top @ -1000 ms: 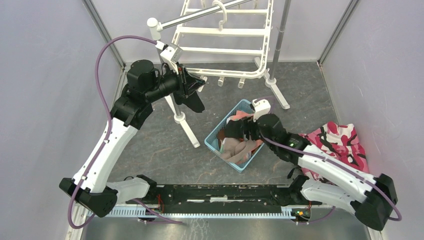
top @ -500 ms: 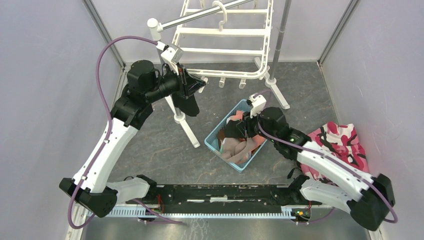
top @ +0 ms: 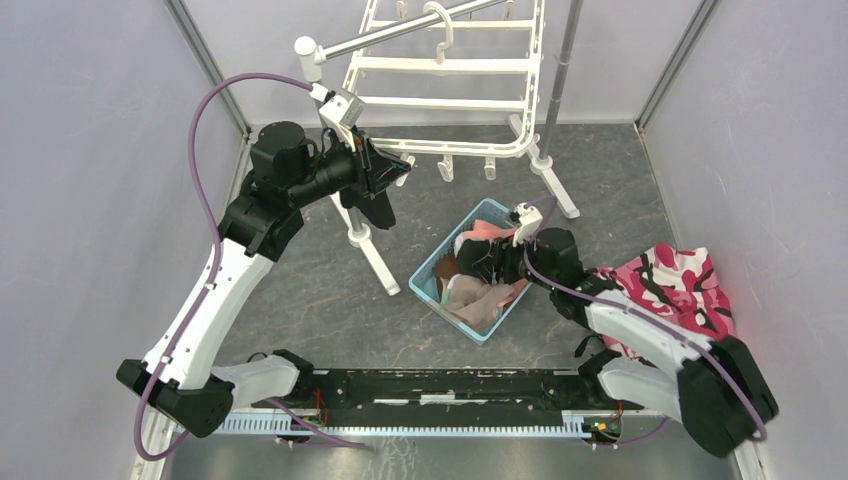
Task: Remove the socks clipped to the hanger
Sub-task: Place the sock in the bin, then remove the sock from the hanger.
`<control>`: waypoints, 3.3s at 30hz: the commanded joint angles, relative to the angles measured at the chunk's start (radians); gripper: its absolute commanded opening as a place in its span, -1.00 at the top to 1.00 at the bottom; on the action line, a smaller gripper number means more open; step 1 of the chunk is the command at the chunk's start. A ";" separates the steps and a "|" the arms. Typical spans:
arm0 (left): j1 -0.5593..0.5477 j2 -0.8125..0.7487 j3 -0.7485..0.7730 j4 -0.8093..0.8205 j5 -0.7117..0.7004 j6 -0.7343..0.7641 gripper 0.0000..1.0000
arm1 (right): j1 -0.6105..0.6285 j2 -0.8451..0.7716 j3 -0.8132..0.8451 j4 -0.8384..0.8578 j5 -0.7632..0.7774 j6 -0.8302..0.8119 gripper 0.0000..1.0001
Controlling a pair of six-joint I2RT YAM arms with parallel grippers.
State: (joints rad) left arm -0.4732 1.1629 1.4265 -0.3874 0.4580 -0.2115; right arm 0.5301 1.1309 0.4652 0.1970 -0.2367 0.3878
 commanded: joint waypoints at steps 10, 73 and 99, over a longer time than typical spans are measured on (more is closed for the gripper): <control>-0.002 -0.028 0.002 -0.014 0.049 -0.007 0.92 | 0.419 -0.090 0.108 0.304 0.381 -0.275 -0.96; 0.004 -0.126 0.042 -0.272 0.184 0.228 -0.90 | 0.357 -0.091 0.271 0.274 -0.024 -0.026 1.00; 0.007 -0.182 -0.199 -0.165 0.330 0.134 -0.69 | 0.276 -0.079 0.295 0.356 -0.369 0.129 0.71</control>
State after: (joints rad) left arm -0.4706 0.9707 1.2301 -0.6178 0.8032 -0.0334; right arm 0.8078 1.0496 0.7166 0.4629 -0.5297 0.4728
